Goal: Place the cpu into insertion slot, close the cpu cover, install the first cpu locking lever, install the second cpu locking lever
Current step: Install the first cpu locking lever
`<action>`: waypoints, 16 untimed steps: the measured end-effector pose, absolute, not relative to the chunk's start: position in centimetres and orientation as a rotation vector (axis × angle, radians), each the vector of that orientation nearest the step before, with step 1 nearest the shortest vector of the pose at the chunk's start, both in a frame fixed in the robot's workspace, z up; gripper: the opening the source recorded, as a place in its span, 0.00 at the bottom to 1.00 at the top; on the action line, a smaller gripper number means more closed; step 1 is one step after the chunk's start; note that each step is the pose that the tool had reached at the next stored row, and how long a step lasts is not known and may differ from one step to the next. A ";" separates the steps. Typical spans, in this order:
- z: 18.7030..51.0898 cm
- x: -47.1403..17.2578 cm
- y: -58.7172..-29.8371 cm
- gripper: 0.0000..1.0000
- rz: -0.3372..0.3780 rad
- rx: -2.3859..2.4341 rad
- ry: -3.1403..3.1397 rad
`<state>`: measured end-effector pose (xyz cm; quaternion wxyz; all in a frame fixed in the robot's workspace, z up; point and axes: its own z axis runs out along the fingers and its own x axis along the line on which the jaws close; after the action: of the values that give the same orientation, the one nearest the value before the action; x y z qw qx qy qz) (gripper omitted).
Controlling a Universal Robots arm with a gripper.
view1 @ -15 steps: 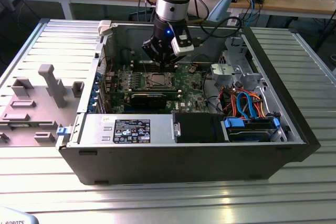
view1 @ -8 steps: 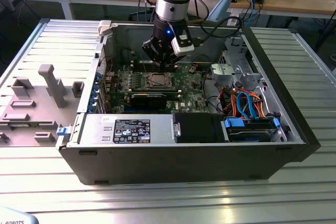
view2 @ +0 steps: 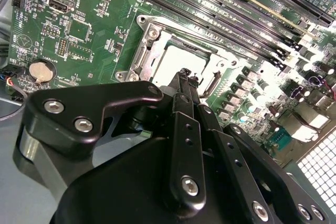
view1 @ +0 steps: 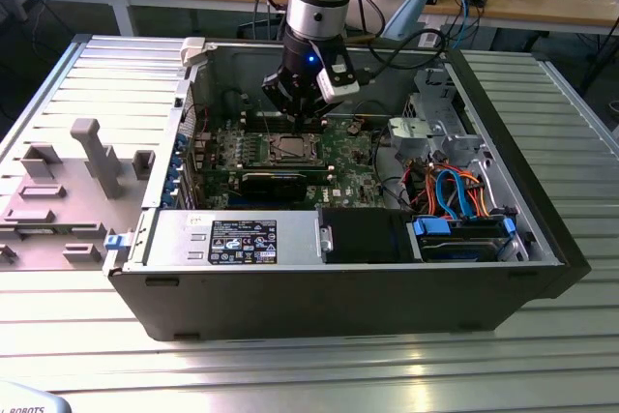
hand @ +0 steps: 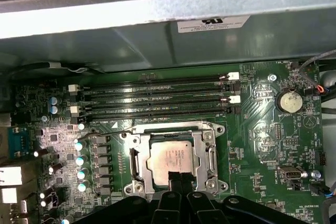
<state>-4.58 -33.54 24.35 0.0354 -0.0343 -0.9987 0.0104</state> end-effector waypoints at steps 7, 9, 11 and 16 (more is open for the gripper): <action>24.4 -4.6 -33.5 0.11 0.032 -0.098 -3.069; 24.4 -4.6 -33.5 0.11 0.032 -0.096 -3.069; 24.4 -4.6 -33.5 0.11 0.033 -0.094 -3.069; 24.4 -4.6 -33.5 0.11 0.033 -0.089 -3.069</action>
<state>-4.58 -33.54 24.35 0.0354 -0.0290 -0.9989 0.0106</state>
